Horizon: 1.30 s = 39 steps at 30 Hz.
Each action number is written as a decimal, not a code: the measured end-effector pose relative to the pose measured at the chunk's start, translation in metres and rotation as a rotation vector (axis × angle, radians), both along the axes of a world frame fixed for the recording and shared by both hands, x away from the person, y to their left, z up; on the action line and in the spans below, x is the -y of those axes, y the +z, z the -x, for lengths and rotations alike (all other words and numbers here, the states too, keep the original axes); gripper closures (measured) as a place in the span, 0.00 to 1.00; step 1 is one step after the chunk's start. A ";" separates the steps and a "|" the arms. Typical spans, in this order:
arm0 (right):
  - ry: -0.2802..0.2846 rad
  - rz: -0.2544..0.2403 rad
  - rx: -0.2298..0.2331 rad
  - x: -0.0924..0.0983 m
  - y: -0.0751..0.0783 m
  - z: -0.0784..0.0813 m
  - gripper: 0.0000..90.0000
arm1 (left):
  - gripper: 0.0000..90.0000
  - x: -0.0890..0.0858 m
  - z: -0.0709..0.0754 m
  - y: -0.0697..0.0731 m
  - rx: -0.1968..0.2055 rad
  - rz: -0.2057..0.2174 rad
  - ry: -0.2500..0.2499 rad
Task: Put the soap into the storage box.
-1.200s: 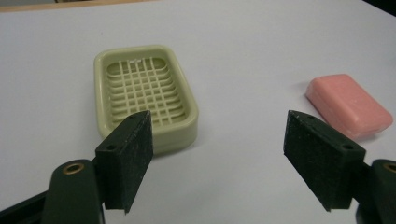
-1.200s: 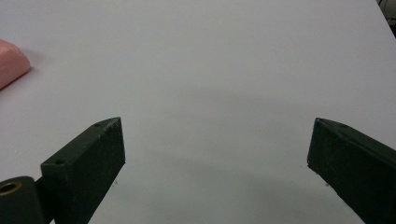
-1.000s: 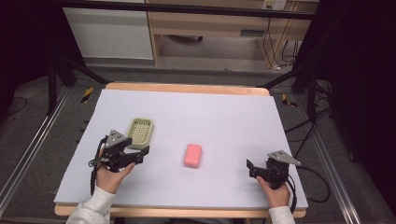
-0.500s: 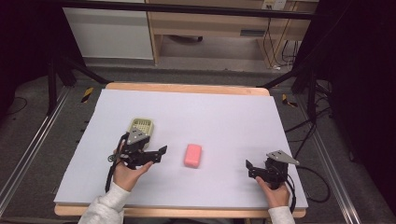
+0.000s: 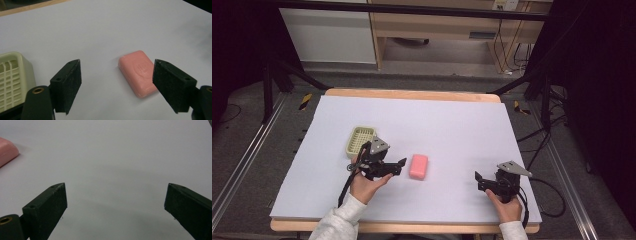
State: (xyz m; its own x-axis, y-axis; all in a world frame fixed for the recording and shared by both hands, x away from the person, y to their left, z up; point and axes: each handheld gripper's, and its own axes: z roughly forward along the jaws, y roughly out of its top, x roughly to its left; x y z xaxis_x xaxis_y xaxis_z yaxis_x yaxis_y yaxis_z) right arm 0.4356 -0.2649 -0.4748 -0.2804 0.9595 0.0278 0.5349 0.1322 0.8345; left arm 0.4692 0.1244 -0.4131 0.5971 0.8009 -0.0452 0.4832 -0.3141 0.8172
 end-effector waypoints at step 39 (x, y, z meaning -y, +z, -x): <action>0.008 -0.018 -0.007 -0.001 0.000 0.000 0.05 | 0.25 0.058 -0.016 -0.032 -0.086 -0.060 -0.047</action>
